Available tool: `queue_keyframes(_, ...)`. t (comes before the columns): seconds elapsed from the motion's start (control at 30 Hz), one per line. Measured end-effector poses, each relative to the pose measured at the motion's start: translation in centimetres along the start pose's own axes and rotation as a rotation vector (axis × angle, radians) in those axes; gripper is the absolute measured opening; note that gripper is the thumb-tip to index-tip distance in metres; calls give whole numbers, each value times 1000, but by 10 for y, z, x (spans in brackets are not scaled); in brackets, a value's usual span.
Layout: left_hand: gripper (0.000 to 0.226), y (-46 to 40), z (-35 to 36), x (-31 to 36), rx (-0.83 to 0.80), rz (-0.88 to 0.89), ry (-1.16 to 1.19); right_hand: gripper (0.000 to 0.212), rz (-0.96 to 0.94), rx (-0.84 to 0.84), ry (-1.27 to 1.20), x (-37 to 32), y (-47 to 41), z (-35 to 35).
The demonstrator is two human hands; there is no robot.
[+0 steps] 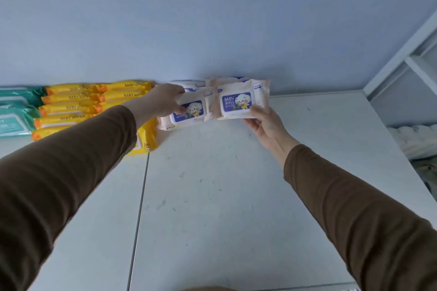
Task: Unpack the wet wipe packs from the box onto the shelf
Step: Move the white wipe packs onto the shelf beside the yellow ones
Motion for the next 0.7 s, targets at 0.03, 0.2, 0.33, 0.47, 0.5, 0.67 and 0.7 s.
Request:
queue_keyframes(0.03,55,-8,1,-7,-21,2,-73,38,3,30,18,2,-8,0)
queue_keyframes(0.2,48,-18,9,-26,76,10,-327,40,-295,371,890,-24,-23,-9)
queue_keyframes(0.33,69,-22,15,-26,172,112,-367,99,-503,479,1208,-44,-19,1)
queue_keyframes(0.47,75,-27,23,-21,154,172,-372,104,-714,400,1470,-40,-18,31)
queue_keyframes(0.5,75,-27,24,-21,151,170,-370,99,-702,412,1480,-38,-20,33)
queue_keyframes(0.67,68,-30,21,-26,243,121,-328,86,-774,526,1458,-37,-20,45)
queue_keyframes(0.7,67,-30,21,-26,258,108,-321,85,-777,547,1455,-39,-20,48)
Point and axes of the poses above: each hand's wrist, its own y-axis away from the middle knuckle, its own z-axis out of the palm, x = y × z, the point moved 8 cm from there along -y, towards the middle knuckle, and after that the axes turned 11 degrees about z, right-handed, at the moved point
